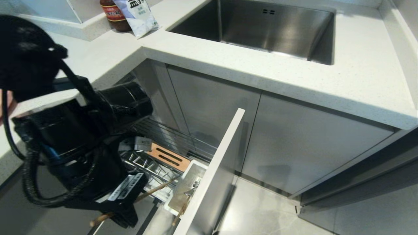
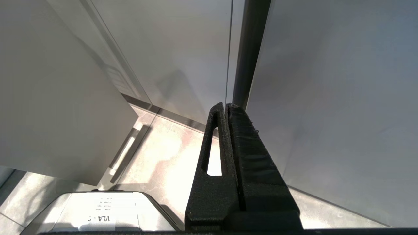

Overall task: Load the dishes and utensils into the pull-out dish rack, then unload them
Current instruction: Take the chopsticks out of the cupboard

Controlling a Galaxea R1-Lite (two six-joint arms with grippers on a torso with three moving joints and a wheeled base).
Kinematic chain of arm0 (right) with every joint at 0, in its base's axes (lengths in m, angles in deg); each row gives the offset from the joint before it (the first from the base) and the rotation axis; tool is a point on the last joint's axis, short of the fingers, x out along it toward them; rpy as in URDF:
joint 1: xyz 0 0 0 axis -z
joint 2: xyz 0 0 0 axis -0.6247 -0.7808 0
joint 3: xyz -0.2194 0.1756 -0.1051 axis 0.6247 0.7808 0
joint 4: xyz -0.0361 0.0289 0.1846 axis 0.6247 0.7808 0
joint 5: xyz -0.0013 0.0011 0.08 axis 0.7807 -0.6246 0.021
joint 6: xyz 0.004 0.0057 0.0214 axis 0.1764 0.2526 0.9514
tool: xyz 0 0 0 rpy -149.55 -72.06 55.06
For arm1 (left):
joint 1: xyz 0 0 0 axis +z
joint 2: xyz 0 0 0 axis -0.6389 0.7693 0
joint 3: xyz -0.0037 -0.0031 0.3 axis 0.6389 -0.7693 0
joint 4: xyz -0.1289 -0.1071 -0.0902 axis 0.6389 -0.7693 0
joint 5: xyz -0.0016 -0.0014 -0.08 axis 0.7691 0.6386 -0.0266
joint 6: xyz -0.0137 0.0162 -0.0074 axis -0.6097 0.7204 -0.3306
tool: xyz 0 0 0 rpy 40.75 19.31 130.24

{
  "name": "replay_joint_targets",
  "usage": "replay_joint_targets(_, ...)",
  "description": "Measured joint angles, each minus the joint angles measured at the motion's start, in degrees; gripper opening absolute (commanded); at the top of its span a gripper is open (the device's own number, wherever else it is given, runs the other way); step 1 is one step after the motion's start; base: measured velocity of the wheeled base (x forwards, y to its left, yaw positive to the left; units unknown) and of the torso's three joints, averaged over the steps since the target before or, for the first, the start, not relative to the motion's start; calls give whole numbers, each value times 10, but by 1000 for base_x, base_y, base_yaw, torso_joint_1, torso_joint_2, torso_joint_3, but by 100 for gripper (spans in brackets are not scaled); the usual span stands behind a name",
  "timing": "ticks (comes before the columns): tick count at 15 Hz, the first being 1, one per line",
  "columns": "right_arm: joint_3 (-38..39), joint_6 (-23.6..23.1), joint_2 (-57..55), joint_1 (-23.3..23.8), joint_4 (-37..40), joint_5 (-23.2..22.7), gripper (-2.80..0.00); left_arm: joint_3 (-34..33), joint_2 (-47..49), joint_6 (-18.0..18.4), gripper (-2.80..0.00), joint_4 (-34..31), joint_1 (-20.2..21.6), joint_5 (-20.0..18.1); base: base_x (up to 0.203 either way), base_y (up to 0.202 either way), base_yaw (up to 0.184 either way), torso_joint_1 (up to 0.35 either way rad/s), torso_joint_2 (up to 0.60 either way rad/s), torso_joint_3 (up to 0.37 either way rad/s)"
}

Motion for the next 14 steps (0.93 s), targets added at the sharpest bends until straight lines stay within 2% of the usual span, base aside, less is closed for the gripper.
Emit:
replay_joint_targets(4,0,0,0,0,0,0,-280,48,-88,-2,-280,-10,-10,20,0,0,0,0,0,0)
replay_joint_targets(7,0,0,0,0,0,0,-280,97,-151,-3,-280,-6,1,38,0,0,0,0,0,0)
replay_joint_targets(10,0,0,0,0,0,0,-280,139,-191,-2,-280,10,63,47,0,0,0,0,0,0)
replay_joint_targets(14,0,0,0,0,0,0,-280,151,-216,-2,-280,95,184,48,0,0,0,0,0,0)
